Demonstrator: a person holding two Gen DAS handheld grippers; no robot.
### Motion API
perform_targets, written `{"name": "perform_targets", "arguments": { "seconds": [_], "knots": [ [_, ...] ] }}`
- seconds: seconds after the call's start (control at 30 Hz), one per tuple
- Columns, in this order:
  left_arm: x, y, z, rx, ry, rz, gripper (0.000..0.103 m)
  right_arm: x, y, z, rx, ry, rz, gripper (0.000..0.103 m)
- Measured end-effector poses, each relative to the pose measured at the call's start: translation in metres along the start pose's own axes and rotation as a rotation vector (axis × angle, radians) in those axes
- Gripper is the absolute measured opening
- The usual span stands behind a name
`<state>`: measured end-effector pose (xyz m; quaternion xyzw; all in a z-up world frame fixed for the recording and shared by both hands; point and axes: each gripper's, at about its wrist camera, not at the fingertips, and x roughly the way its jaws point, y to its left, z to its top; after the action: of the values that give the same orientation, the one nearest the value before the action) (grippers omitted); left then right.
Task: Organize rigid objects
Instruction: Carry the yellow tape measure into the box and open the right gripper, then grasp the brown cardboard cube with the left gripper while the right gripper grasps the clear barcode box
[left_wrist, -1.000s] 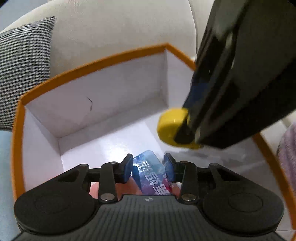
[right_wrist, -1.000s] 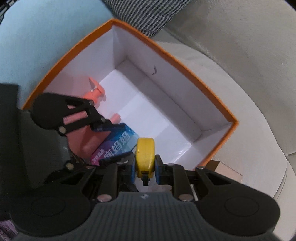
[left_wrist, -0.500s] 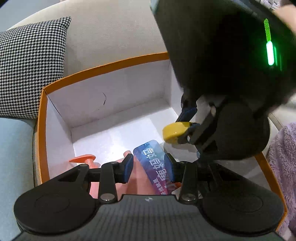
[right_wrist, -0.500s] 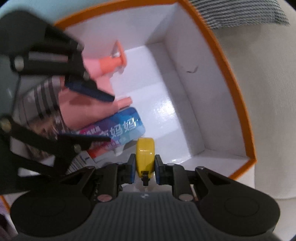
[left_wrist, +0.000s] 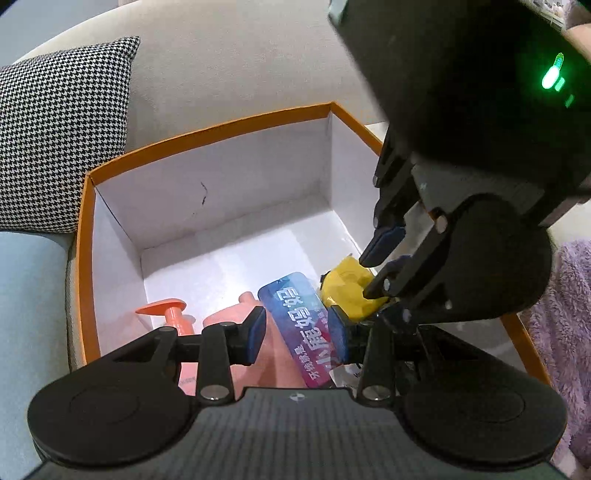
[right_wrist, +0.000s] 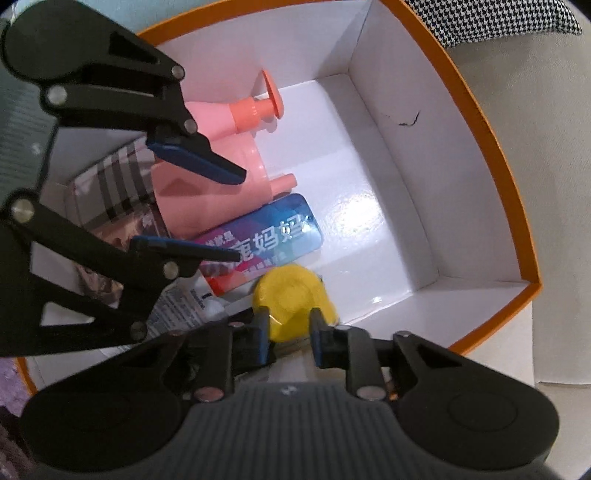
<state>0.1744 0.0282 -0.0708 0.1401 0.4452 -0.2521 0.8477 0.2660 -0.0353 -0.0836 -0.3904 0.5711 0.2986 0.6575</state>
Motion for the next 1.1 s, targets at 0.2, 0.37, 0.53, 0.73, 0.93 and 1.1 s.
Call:
{"name": "perform_targets", "arguments": {
  "seconds": [0.2,0.37,0.53,0.73,0.93,1.1],
  "knots": [
    [-0.013,-0.007,0.001,0.007,-0.003,0.004,0.046,-0.008,0.004,-0.004,0.064,-0.051,0.020,0.018],
    [-0.034,-0.023,0.013,0.057,-0.039,0.008,0.046,-0.049,-0.005,-0.027,0.149,-0.171,0.019,0.018],
    [-0.057,-0.046,0.039,0.146,-0.094,-0.012,0.046,-0.098,-0.024,-0.069,0.279,-0.312,0.041,0.019],
    [-0.063,-0.084,0.075,0.290,-0.114,-0.036,0.053,-0.123,-0.045,-0.130,0.398,-0.379,-0.017,0.025],
    [-0.026,-0.124,0.107,0.510,-0.044,-0.079,0.062,-0.105,-0.070,-0.181,0.477,-0.361,-0.036,0.037],
    [0.021,-0.135,0.132,0.600,0.037,-0.118,0.081,-0.082,-0.088,-0.209,0.509,-0.330,-0.050,0.053]
  ]
}}
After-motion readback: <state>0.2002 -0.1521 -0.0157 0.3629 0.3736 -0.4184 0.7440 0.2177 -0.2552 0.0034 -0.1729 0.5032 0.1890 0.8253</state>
